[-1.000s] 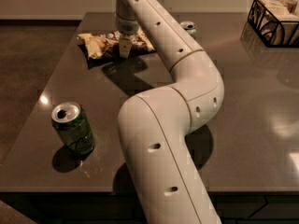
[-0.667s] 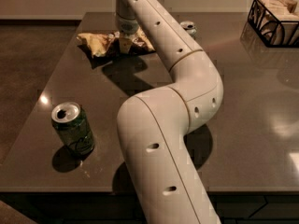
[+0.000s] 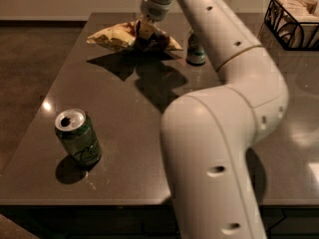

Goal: Pick brown chip bag

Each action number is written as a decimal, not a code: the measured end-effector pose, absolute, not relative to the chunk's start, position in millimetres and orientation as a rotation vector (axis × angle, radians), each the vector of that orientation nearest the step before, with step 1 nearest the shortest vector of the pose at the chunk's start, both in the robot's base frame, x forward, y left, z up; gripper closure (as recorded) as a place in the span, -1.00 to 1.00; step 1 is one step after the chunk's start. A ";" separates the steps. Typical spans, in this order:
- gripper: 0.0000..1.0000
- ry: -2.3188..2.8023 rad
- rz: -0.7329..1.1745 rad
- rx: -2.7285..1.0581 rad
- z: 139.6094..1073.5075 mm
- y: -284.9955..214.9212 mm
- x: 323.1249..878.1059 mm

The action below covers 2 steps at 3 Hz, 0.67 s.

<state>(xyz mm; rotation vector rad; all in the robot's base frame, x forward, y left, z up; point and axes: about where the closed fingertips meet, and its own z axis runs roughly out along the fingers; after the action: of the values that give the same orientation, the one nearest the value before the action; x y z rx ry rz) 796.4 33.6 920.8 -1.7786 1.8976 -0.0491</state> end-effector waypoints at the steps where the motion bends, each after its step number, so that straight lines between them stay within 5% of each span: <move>1: 1.00 1.802 0.004 -1.754 961.4 28.2 763.1; 2: 1.00 1.680 0.059 -1.759 993.4 29.2 720.2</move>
Offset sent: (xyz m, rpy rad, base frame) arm -0.1560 -0.0064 0.1107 0.2493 -0.1570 0.2324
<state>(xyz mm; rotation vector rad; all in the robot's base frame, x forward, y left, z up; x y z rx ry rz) 720.2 29.2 993.4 -1.7588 1.6802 0.0589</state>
